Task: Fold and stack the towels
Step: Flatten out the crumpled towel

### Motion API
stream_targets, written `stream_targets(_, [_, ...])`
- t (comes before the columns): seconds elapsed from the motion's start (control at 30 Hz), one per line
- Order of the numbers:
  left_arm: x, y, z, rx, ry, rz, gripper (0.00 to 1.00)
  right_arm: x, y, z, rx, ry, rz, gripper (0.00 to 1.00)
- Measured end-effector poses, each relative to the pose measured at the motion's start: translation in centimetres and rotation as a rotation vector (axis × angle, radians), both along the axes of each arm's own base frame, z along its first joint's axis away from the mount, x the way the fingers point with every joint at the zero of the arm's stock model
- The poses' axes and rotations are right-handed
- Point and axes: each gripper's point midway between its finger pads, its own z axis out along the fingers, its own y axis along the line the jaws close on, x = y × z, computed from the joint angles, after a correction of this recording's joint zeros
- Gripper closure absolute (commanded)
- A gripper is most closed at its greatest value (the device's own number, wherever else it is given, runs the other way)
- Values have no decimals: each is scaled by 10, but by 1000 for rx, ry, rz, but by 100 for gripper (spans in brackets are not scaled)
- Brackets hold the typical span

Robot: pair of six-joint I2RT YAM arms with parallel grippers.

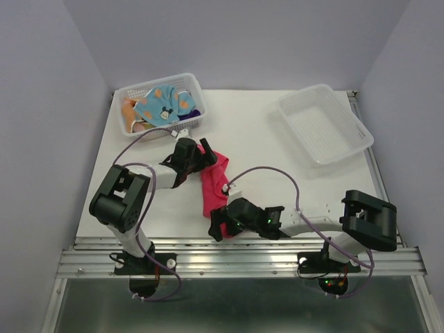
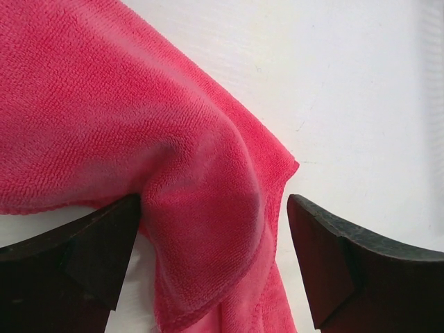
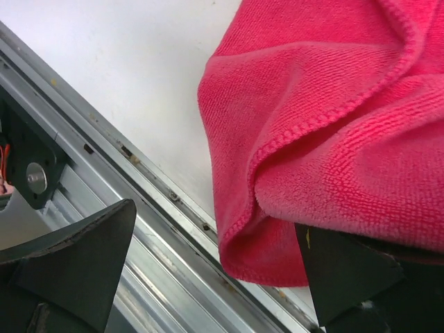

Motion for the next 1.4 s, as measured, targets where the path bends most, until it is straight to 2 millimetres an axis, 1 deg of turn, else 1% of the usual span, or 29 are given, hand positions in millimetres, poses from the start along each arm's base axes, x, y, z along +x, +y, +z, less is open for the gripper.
stream_targets(0.07, [-2, 1, 3, 8, -5, -6, 1, 0, -3, 6, 1, -10, -6, 0])
stream_targets(0.1, [-6, 3, 7, 9, -13, -10, 1, 1, -5, 13, 9, -17, -12, 0])
stream_targets(0.17, [-15, 6, 19, 3, -36, -15, 1, 7, -11, 31, 33, -45, -42, 0])
stream_targets(0.23, [-26, 7, 34, -14, -70, -25, 1, 12, -18, 56, 74, -78, -77, 0])
stream_targets(0.27, [-33, 5, 45, -26, -93, -36, 1, 13, -23, 65, 86, -89, -93, 0])
stream_targets(0.37, [-54, -5, 68, -46, -136, -65, 1, 17, -41, 87, 116, -116, -153, 0])
stream_targets(0.43, [-70, -17, 80, -59, -152, -92, 1, 19, -56, 92, 116, -125, -195, 0])
stream_targets(0.5, [-89, -28, 86, -73, -150, -125, 1, 18, -76, 86, 95, -121, -247, 0])
stream_targets(0.53, [-97, -33, 87, -83, -147, -142, 1, 19, -87, 81, 80, -118, -278, 0])
stream_targets(0.57, [-111, -37, 86, -94, -135, -163, 1, 18, -94, 76, 66, -113, -292, 0])
stream_targets(0.63, [-131, -42, 81, -113, -108, -190, 1, 17, -115, 62, 20, -105, -343, 0])
stream_targets(0.73, [-165, -46, 67, -133, -47, -229, 1, 18, -137, 45, -37, -94, -408, 0])
stream_targets(0.83, [-205, -59, 51, -144, 39, -300, 1, 23, -154, 35, -79, -82, -470, 4])
stream_targets(0.87, [-218, -64, 46, -144, 69, -326, 1, 28, -160, 32, -90, -78, -502, 7])
stream_targets(0.9, [-229, -68, 43, -147, 98, -341, 1, 33, -165, 32, -95, -77, -530, 10])
stream_targets(0.93, [-239, -71, 42, -145, 111, -362, 1, 37, -169, 31, -99, -74, -551, 10])
stream_targets(0.97, [-247, -73, 39, -143, 131, -370, 1, 42, -173, 29, -107, -72, -579, 14])
stream_targets(1.03, [-270, -77, 29, -109, 185, -395, 1, 49, -180, 22, -137, -63, -612, 19])
stream_targets(1.1, [-285, -79, 20, -75, 223, -403, 1, 53, -184, 11, -183, -46, -622, 23])
stream_targets(1.13, [-289, -79, 17, -58, 233, -405, 1, 53, -184, 7, -195, -41, -620, 23])
stream_targets(1.2, [-297, -81, 8, -14, 263, -401, 1, 52, -181, -4, -229, -24, -601, 27])
stream_targets(1.23, [-299, -81, 5, 6, 273, -394, 1, 51, -179, -11, -250, -12, -588, 30])
stream_targets(1.3, [-300, -83, 1, 38, 280, -377, 1, 50, -177, -20, -275, 3, -576, 32])
stream_targets(1.33, [-300, -83, 0, 47, 279, -369, 1, 51, -175, -22, -283, 2, -572, 34])
stream_targets(1.4, [-299, -85, 2, 55, 271, -360, 1, 55, -168, -21, -271, 7, -569, 35])
